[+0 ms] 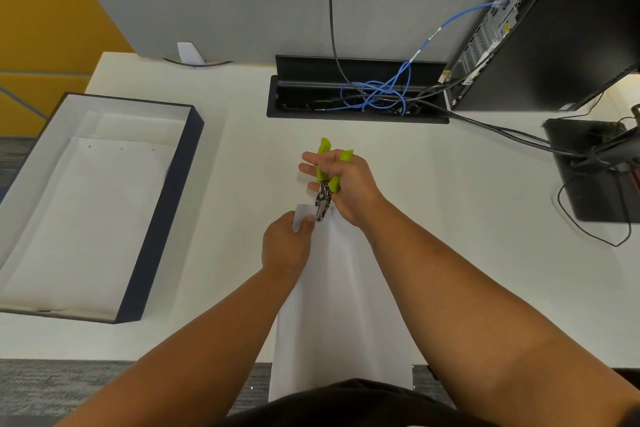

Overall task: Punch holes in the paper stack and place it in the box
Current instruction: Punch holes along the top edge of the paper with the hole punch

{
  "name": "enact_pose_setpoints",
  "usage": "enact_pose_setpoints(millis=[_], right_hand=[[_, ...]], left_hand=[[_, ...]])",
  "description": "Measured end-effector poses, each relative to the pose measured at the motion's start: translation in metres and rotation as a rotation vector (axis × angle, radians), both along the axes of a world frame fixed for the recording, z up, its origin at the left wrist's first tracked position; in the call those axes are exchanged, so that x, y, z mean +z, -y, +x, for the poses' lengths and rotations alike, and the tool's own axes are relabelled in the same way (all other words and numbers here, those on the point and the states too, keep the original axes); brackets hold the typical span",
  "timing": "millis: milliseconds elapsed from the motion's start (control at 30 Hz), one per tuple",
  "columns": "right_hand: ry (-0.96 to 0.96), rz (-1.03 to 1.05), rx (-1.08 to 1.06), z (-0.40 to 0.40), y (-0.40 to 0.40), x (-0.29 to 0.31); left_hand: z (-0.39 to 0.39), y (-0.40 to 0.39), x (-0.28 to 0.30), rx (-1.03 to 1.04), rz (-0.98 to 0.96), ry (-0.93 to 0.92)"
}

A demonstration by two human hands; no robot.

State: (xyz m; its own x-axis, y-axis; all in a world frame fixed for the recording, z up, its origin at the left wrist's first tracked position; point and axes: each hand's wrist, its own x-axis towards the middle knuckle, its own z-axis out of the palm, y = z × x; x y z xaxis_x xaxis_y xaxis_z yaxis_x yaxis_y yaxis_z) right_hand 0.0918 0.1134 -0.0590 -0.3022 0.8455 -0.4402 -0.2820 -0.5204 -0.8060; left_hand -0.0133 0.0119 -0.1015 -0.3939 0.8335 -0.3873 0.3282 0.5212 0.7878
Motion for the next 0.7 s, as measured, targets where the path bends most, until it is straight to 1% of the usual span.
enact_pose_setpoints(millis=[167,267,367,433,533,633,700], right_hand=[[0.0,0.004,0.044,-0.0024,-0.0003,0.0002],[0.019,0.002,0.018,-0.0041,0.0004,0.0009],[0.043,0.043,0.04,-0.0063,0.0016,-0.0001],[0.06,0.047,0.009,-0.0086,0.0013,-0.0029],[0.033,-0.018,-0.055,-0.0076,-0.0005,-0.0049],[-0.002,-0.006,0.047,-0.0023,0.0002,-0.0031],[0.017,0.038,0.111,-0.0011,0.0002,-0.0023]], left_hand=[[0.0036,0.0,-0.0019,0.022,-0.013,-0.029],[0.0049,0.0016,-0.0026,0.042,-0.01,-0.032],[0.0059,0.0008,-0.0016,0.076,-0.022,-0.034],[0.0063,0.0007,-0.0021,0.077,-0.016,-0.044],[0.0059,0.002,-0.0027,0.077,0.003,-0.058],[0.0059,0.0024,-0.0036,0.065,-0.007,-0.095],[0.0063,0.0018,-0.0033,0.057,-0.018,-0.109]])
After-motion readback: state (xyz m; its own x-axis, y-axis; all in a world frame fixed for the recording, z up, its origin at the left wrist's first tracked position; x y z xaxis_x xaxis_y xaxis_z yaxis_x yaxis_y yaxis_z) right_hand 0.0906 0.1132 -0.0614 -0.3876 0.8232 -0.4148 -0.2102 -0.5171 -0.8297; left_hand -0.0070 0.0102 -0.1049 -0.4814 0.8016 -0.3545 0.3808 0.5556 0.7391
